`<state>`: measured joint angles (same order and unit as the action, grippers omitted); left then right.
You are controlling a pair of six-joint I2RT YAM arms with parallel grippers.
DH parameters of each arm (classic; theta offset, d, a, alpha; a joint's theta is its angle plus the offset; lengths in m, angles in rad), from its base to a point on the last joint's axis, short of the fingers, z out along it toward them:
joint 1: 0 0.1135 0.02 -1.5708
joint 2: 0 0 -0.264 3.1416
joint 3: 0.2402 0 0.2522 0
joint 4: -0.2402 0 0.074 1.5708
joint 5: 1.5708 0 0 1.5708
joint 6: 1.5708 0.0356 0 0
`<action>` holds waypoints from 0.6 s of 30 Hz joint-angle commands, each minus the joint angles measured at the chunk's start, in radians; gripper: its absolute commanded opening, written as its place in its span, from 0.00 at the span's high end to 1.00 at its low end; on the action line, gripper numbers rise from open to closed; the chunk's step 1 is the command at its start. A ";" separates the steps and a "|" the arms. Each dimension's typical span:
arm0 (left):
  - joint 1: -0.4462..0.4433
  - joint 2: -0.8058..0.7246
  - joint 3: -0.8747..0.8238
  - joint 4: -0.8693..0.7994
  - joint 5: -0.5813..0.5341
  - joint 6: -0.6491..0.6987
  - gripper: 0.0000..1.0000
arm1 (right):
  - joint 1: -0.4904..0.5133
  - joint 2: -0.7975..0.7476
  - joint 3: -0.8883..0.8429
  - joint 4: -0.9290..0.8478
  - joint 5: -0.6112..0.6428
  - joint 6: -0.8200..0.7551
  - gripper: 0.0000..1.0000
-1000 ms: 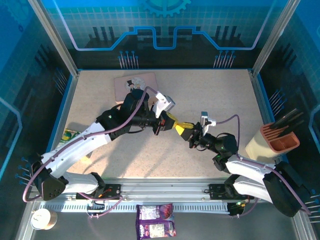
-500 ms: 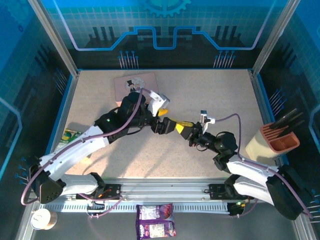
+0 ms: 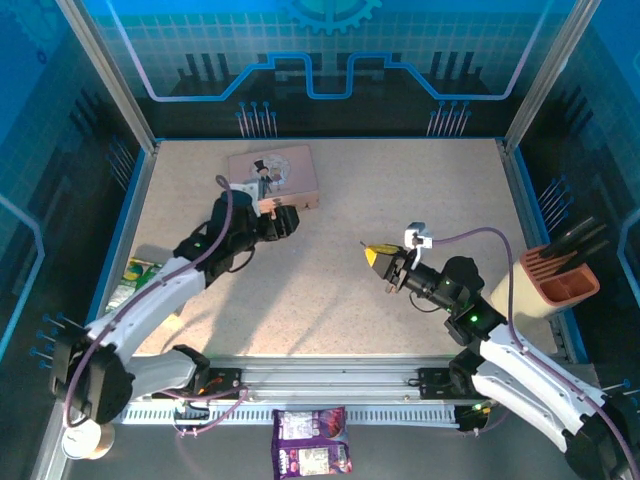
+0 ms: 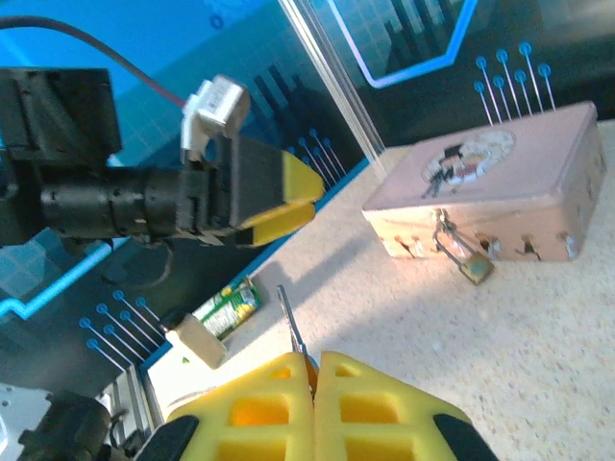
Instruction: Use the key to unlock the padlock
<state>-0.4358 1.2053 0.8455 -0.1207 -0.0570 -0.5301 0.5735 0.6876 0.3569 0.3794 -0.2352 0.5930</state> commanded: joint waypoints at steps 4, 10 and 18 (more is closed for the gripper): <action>0.000 0.219 -0.027 0.265 -0.087 -0.148 0.18 | -0.020 -0.026 -0.047 -0.023 -0.013 -0.011 1.00; 0.005 0.394 -0.017 0.383 -0.254 -0.197 0.15 | -0.028 -0.062 -0.078 0.029 -0.045 0.042 1.00; 0.009 0.592 0.060 0.514 -0.271 -0.259 0.19 | -0.033 -0.099 -0.085 0.011 -0.073 0.023 1.00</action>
<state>-0.4335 1.7584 0.8692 0.2932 -0.2790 -0.7517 0.5549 0.6048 0.2852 0.3748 -0.2821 0.6235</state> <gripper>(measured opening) 0.813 0.064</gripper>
